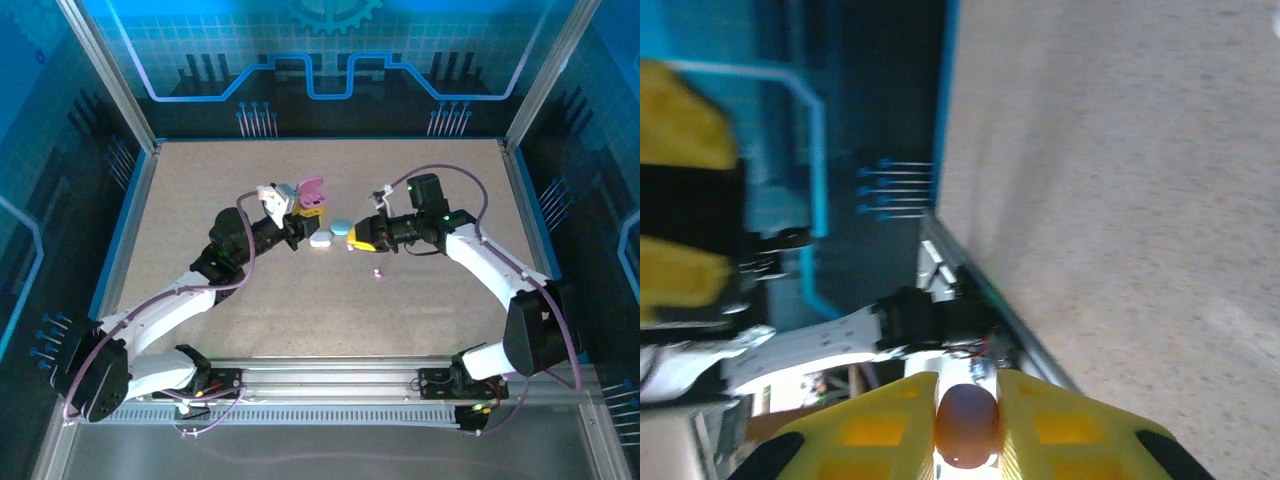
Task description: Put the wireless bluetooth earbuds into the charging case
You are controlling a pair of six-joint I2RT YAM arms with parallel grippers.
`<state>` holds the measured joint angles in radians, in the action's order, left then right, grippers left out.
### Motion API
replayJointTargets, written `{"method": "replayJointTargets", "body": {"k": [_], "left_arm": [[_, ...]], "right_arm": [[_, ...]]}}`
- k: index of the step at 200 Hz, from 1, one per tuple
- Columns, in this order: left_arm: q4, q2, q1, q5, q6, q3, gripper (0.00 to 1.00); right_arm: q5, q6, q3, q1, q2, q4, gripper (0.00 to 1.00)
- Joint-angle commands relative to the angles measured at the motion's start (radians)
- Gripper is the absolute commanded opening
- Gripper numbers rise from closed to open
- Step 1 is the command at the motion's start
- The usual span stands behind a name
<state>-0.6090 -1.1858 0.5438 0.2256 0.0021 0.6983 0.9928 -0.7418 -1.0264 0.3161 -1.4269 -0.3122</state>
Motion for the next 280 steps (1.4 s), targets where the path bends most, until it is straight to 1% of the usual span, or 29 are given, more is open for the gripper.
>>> {"method": "replayJointTargets", "body": {"k": [1,24,54,95,116,128,147,170,198,241,280], "left_arm": [[-0.029,-0.026,-0.008,0.084,-0.001,0.023,0.31],[-0.035,-0.042,-0.008,0.106,-0.001,0.024,0.31],[-0.034,-0.063,-0.008,0.135,0.023,0.024,0.31],[-0.054,-0.099,-0.004,0.217,0.039,0.029,0.31],[-0.057,-0.112,0.002,0.252,0.042,0.038,0.31],[-0.057,-0.116,0.006,0.253,0.045,0.039,0.31],[-0.06,-0.12,0.009,0.246,0.044,0.042,0.31],[-0.062,-0.126,0.01,0.23,0.038,0.046,0.31],[-0.07,-0.14,0.01,0.211,0.034,0.05,0.31],[-0.111,-0.174,0.014,0.191,0.026,0.049,0.31],[-0.138,-0.202,0.025,0.161,0.011,0.056,0.31]], "right_arm": [[0.254,-0.024,-0.068,-0.03,-0.013,0.069,0.22],[0.311,-0.019,-0.125,-0.035,-0.021,0.049,0.22],[0.335,-0.05,-0.172,-0.035,-0.018,0.048,0.23],[0.326,-0.083,-0.222,-0.034,0.003,0.053,0.23],[0.31,-0.125,-0.233,-0.034,0.002,0.068,0.23],[0.279,-0.157,-0.235,-0.036,-0.001,0.072,0.23],[0.207,-0.251,-0.218,-0.037,-0.006,0.101,0.23],[0.163,-0.463,-0.134,-0.035,-0.001,0.336,0.23],[0.113,-0.615,-0.067,-0.033,0.0,0.481,0.24],[0.089,-0.649,-0.058,-0.014,-0.004,0.522,0.24],[0.079,-0.649,-0.066,0.006,-0.012,0.52,0.25]]}}
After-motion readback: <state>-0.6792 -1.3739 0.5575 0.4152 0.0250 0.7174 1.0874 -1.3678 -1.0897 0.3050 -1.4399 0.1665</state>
